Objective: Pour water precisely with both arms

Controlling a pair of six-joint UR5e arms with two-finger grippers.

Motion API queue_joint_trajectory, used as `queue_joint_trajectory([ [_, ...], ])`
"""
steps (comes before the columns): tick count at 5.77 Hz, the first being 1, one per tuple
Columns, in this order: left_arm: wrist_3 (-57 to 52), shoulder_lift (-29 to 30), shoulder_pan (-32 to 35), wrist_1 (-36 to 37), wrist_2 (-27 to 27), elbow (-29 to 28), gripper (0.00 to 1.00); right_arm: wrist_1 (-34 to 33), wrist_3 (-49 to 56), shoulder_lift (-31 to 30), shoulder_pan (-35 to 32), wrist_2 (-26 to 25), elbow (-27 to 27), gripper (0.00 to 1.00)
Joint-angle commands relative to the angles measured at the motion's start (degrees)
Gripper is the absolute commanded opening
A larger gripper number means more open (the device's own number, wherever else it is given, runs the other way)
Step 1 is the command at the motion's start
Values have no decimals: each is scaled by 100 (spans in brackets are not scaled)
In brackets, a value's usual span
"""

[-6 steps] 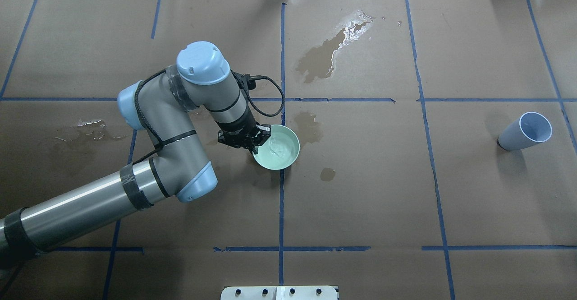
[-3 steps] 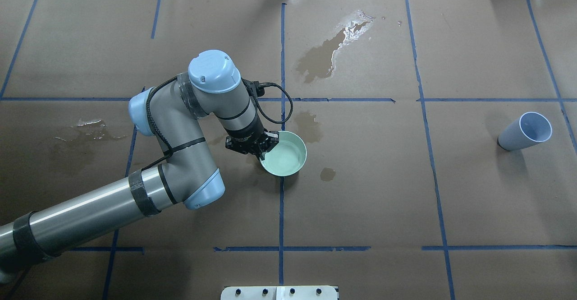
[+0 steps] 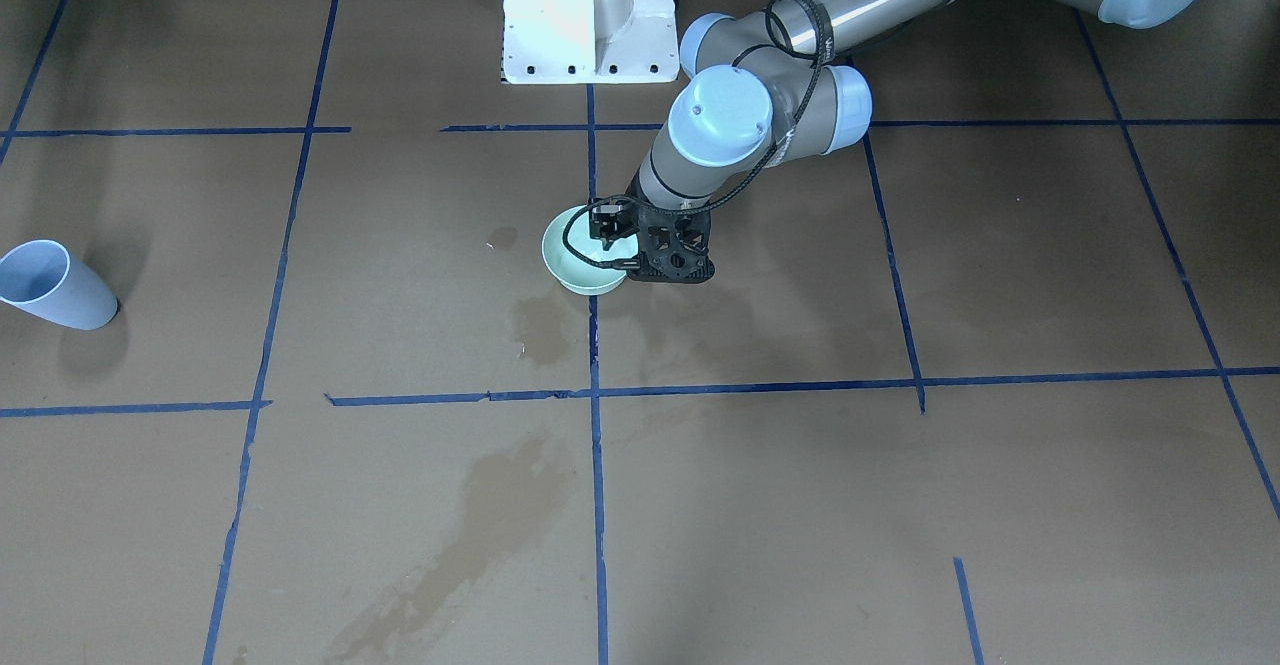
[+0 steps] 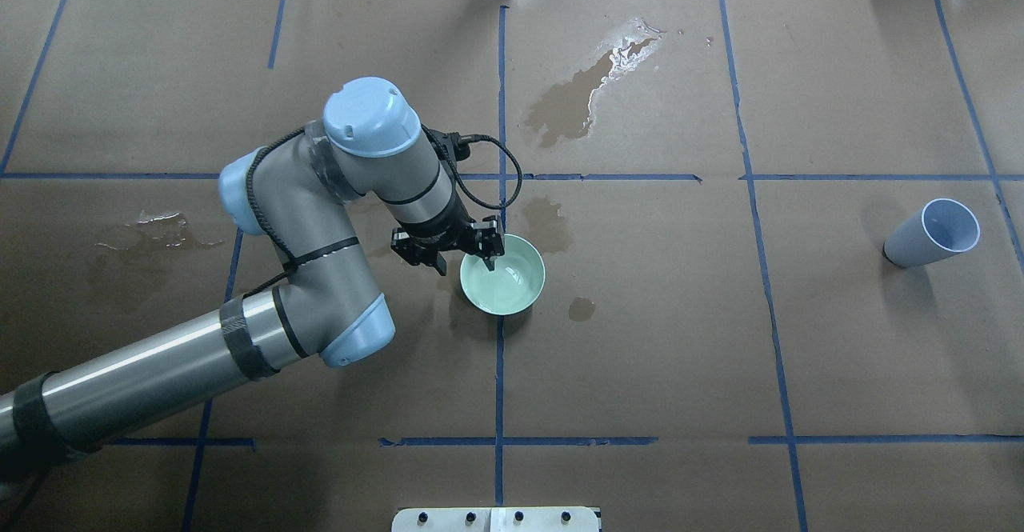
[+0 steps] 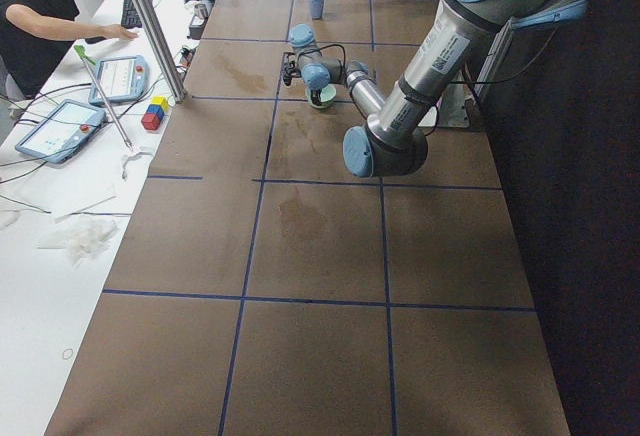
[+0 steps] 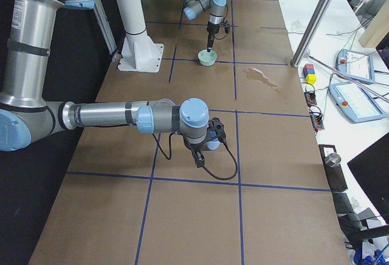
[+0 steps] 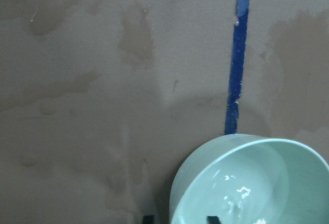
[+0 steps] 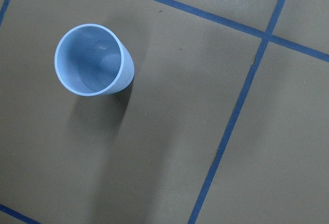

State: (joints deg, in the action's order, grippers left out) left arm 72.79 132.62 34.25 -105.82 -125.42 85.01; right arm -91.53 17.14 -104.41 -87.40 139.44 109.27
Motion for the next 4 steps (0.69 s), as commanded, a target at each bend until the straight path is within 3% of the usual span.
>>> queue_joint_trajectory([
  [1, 130, -619, 309, 8, 9, 1064, 100, 535, -166, -166, 143, 257, 7, 100],
  [3, 122, -1296, 704, 8, 9, 1936, 100, 2070, -1364, -508, 554, 303, -11, 100],
  [4, 113, -1709, 898, 0, 9, 2314, 100, 3114, -2581, -579, 1080, 207, -20, 100],
])
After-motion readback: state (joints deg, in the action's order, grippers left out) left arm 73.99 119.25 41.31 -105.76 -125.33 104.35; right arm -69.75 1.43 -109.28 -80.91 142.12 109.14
